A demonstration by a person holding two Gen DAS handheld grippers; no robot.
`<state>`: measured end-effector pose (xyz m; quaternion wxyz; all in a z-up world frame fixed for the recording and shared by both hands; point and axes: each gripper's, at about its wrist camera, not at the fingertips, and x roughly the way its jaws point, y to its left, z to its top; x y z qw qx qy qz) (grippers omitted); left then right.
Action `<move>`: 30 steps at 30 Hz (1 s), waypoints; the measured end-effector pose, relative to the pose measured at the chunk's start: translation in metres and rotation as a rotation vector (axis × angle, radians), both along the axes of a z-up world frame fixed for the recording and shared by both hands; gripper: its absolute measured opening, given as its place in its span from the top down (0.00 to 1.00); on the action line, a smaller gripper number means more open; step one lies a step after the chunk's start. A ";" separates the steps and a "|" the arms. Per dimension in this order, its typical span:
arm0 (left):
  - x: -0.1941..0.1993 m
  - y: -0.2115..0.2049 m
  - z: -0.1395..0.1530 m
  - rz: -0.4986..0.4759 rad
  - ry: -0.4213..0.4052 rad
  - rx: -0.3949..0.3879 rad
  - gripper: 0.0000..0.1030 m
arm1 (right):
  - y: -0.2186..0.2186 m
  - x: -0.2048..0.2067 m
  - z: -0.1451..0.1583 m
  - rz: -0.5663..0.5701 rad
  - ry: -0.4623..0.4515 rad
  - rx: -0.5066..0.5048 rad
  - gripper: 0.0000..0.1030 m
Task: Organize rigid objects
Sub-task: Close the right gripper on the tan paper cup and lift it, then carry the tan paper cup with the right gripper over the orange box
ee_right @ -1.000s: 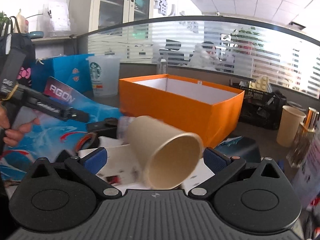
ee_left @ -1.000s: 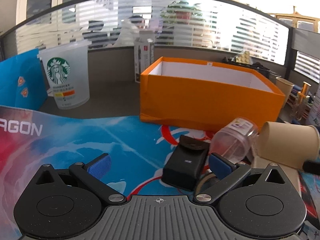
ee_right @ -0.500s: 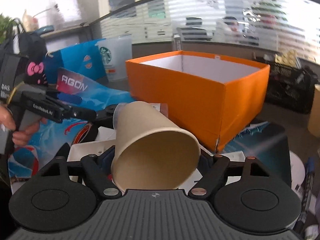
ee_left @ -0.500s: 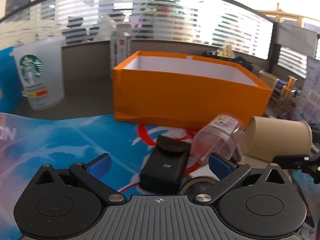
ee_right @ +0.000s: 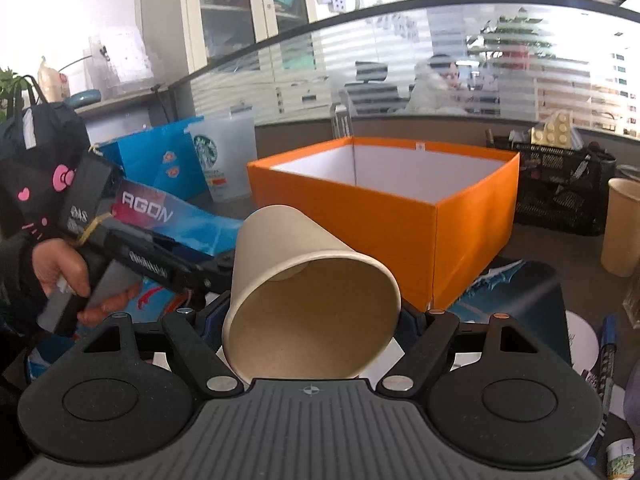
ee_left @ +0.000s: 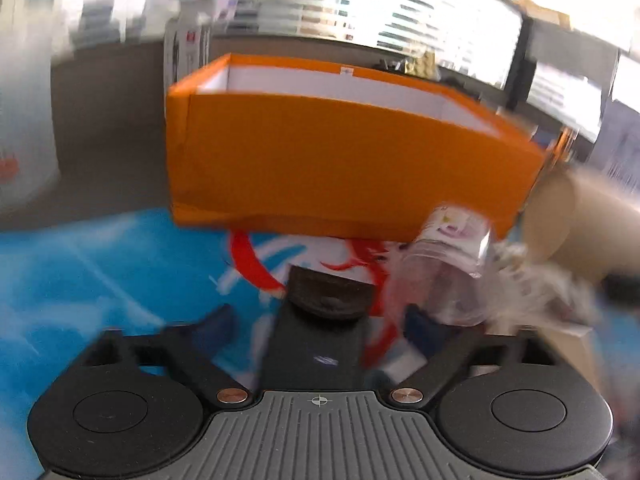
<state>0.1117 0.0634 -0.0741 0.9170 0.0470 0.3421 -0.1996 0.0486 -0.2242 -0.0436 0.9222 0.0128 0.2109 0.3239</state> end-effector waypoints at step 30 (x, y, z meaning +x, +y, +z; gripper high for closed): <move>-0.055 0.015 0.052 0.019 -0.148 -0.169 0.53 | 0.038 -0.014 0.024 -0.096 -0.019 0.013 0.26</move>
